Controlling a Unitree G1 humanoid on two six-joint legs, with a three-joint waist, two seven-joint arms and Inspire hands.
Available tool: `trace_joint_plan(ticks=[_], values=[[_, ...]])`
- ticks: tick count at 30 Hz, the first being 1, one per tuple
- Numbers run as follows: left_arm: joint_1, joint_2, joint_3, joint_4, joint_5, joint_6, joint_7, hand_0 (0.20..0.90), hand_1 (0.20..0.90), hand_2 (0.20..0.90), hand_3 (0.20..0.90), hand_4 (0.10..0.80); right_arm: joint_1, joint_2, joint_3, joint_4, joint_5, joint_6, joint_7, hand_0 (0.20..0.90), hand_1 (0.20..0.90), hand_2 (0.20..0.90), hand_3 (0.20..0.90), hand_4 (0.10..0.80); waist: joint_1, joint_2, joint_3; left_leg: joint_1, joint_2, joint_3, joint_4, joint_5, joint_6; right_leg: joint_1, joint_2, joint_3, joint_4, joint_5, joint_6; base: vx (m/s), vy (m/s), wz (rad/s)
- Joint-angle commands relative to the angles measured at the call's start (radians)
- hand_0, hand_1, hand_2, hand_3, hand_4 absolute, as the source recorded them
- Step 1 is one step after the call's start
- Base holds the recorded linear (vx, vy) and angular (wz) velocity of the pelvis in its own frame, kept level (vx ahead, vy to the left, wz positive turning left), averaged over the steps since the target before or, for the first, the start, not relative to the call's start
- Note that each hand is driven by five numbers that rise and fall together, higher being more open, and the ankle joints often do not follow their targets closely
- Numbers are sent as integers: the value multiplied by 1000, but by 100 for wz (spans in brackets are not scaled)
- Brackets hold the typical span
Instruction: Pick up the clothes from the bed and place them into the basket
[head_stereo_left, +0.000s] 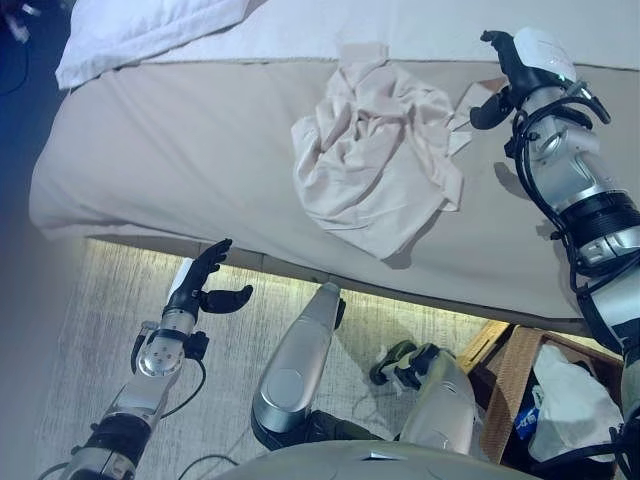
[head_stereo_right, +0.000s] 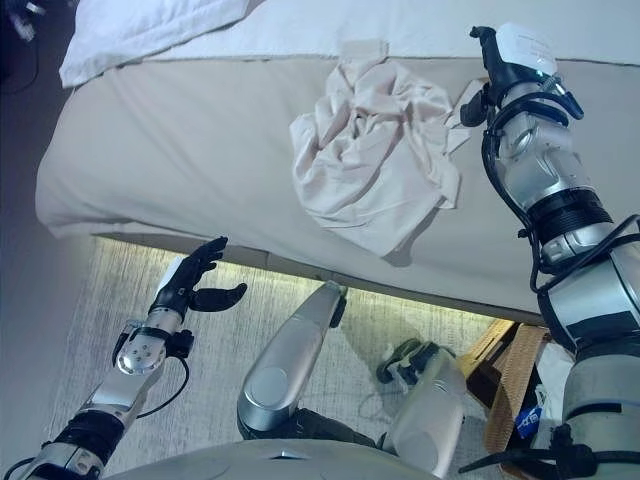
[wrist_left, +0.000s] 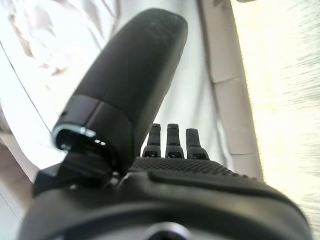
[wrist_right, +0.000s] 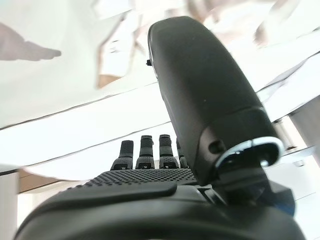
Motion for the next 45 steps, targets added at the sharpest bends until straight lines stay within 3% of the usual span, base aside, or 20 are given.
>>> trace_joint_plan(ticks=[1, 8, 16, 28, 30, 31, 32, 40, 45], values=[[48, 70, 29, -150, -46, -135, 44, 900, 900, 900, 900, 800, -207, -15, 58, -44, -69, 16, -48, 900, 900, 900, 900, 800, 10, 13, -43, -84, -53, 55, 80, -67, 62, -57, 130, -38, 69, 19, -95, -11, -29, 24], [67, 87, 26, -219, -77, -177, 62, 900, 900, 900, 900, 800, -264, 1, 115, -19, -59, 48, -24, 900, 900, 900, 900, 800, 31, 28, -43, -230, -72, 46, 185, -84, 84, -203, 139, -34, 162, -4, -101, -10, 6, 14], [51, 97, 26, -299, -120, -230, 106, 900, 900, 900, 900, 800, -345, 67, 200, 136, -57, 52, 32, 900, 900, 900, 900, 800, 59, 44, -43, -412, -92, 33, 352, -128, 97, -379, 138, -26, 298, -21, -92, -26, 2, 6], [6, 115, 11, -335, -151, -268, 138, 900, 900, 900, 900, 800, -440, 129, 292, 446, 2, 32, 127, 900, 900, 900, 900, 800, 96, 74, -43, -591, -111, 33, 457, -128, 109, -528, 144, -41, 447, -44, -85, -49, -8, 2], [4, 116, 15, -332, -156, -270, 129, 900, 900, 900, 900, 800, -450, 132, 303, 462, 4, 27, 137, 681, 681, 681, 645, 545, 99, 74, -43, -598, -113, 32, 466, -128, 109, -531, 145, -43, 455, -43, -83, -28, -36, 3], [3, 117, 17, -331, -157, -273, 126, 900, 900, 900, 900, 800, -453, 133, 308, 468, 1, 20, 133, 326, 326, 326, 230, 130, 99, 73, -43, -599, -113, 30, 469, -127, 108, -532, 146, -44, 458, -43, -82, -28, -46, 3], [5, 120, 22, -333, -157, -279, 121, 900, 900, 900, 900, 800, -455, 130, 314, 473, 9, 8, 123, 300, 300, 300, 200, 100, 100, 69, -43, -594, -113, 29, 466, -127, 109, -528, 148, -47, 454, -41, -81, -24, -47, 1], [10, 134, 33, -340, -134, -291, 110, 900, 900, 900, 900, 800, -468, 132, 299, 463, 71, -27, 56, 300, 300, 300, 200, 100, 93, 47, -43, -538, -95, 28, 432, -119, 103, -469, 160, -62, 397, -20, -75, -8, -70, -1], [4, 135, 38, -330, -102, -274, 127, 900, 900, 900, 900, 800, -432, 136, 250, 425, 161, -78, 34, 300, 300, 300, 200, 100, 73, 23, -43, -407, -63, 31, 350, -114, 97, -360, 169, -52, 293, 5, -71, 29, -27, -6]])
